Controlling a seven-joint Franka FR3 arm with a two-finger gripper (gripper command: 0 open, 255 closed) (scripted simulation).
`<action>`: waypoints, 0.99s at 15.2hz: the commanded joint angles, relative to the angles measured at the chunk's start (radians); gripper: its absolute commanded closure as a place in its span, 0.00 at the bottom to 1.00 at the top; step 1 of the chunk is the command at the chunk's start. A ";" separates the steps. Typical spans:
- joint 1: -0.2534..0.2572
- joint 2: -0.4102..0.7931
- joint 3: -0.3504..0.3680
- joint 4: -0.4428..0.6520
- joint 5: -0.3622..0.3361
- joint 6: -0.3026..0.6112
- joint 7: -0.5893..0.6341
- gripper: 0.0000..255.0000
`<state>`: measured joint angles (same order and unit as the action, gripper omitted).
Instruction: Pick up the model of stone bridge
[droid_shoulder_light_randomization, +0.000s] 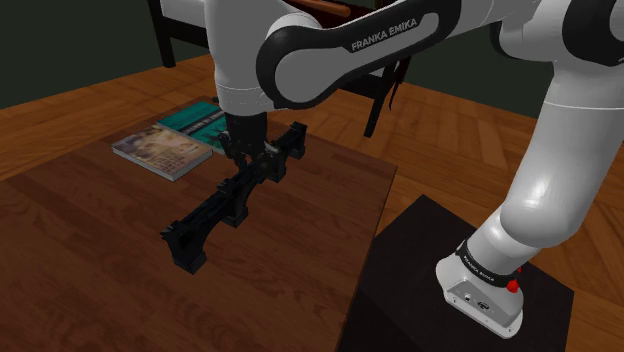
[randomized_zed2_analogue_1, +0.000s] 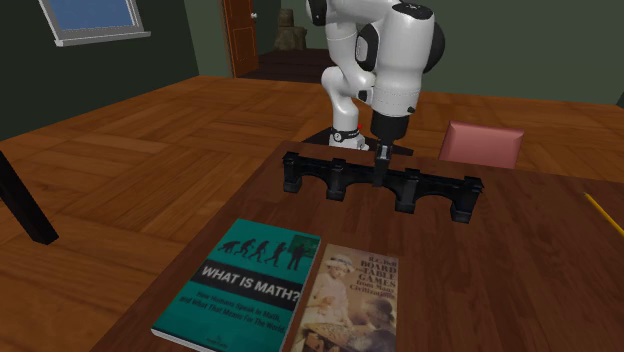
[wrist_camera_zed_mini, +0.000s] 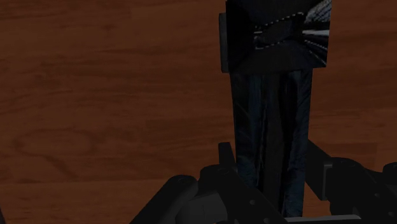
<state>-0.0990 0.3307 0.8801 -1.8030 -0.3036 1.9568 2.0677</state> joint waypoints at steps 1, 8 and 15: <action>0.000 0.001 0.000 -0.001 0.000 0.001 0.000 1.00; -0.007 -0.024 0.012 0.043 0.025 -0.058 -0.018 1.00; -0.010 -0.048 0.022 0.113 0.049 -0.142 -0.036 1.00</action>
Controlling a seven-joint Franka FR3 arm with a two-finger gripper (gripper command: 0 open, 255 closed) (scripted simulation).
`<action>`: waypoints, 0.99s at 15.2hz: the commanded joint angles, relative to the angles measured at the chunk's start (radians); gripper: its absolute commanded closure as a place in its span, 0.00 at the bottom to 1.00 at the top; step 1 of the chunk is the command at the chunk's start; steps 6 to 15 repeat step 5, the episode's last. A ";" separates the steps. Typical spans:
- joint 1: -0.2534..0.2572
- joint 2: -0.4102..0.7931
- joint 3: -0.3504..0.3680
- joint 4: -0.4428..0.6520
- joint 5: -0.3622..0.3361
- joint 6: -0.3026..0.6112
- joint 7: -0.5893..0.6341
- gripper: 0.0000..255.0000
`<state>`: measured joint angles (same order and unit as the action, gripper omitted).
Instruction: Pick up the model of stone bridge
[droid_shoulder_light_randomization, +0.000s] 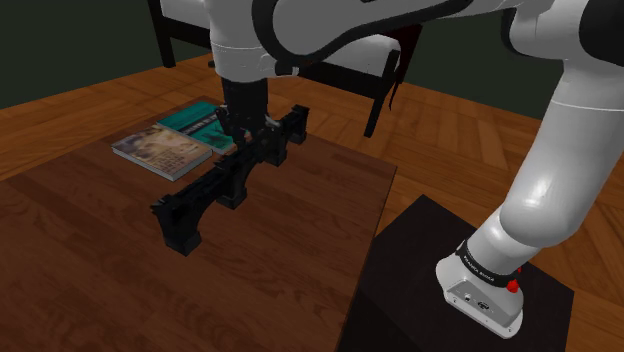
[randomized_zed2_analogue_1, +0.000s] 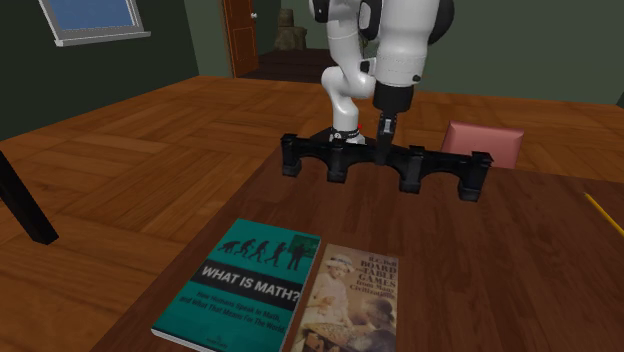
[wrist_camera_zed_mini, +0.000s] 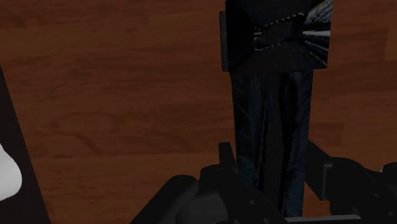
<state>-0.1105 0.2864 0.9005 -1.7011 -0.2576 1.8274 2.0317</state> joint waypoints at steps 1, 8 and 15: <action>0.002 -0.006 0.003 0.023 0.005 -0.025 -0.002 1.00; 0.003 -0.010 0.006 0.048 0.010 -0.052 -0.006 1.00; 0.003 -0.010 0.006 0.048 0.010 -0.052 -0.006 1.00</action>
